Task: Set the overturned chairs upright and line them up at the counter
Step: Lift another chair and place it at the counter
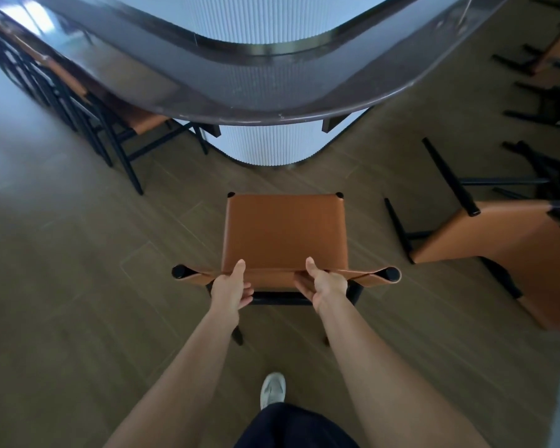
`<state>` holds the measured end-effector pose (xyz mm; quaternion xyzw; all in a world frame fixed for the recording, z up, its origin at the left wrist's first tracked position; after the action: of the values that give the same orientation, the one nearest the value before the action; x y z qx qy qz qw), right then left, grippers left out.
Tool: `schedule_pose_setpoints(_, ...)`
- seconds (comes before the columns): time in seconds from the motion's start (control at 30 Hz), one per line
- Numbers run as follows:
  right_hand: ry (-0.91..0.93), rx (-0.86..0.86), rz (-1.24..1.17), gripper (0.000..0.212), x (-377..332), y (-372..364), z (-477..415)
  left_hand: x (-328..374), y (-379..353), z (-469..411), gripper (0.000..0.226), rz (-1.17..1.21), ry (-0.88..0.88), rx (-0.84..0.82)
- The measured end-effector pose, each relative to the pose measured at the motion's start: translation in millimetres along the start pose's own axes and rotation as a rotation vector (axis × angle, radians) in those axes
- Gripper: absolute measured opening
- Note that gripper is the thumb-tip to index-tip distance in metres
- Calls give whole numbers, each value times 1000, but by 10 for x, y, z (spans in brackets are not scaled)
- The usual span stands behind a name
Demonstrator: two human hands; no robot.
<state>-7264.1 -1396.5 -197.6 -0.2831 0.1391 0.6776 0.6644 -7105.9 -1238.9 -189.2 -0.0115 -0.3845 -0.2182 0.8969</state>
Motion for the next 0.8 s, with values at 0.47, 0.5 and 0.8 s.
schedule_pose_setpoints(0.47,-1,3,144,31,-53,-10,-41,35,-234,-97,34,227,199,-168)
schedule_pose_setpoints(0.5,-1,6,150,31,-58,-11,-43,35,-237,-105,32,233,204,-169)
schedule_pose_setpoints(0.8,0,21,201,33,-93,-16,-47,67,-219,-133,17,169,214,-190)
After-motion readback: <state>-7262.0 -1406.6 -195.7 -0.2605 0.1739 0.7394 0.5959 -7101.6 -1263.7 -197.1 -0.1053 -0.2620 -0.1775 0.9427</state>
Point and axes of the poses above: each hand's wrist, its own z-axis away from the middle knuckle, its own y-axis out of the back of the hand, x = y × z, the point moved 9 cm from there along -z, towards the middle knuckle, and after that the axes turned 2 degrees about -z, right-handed, at the moved point
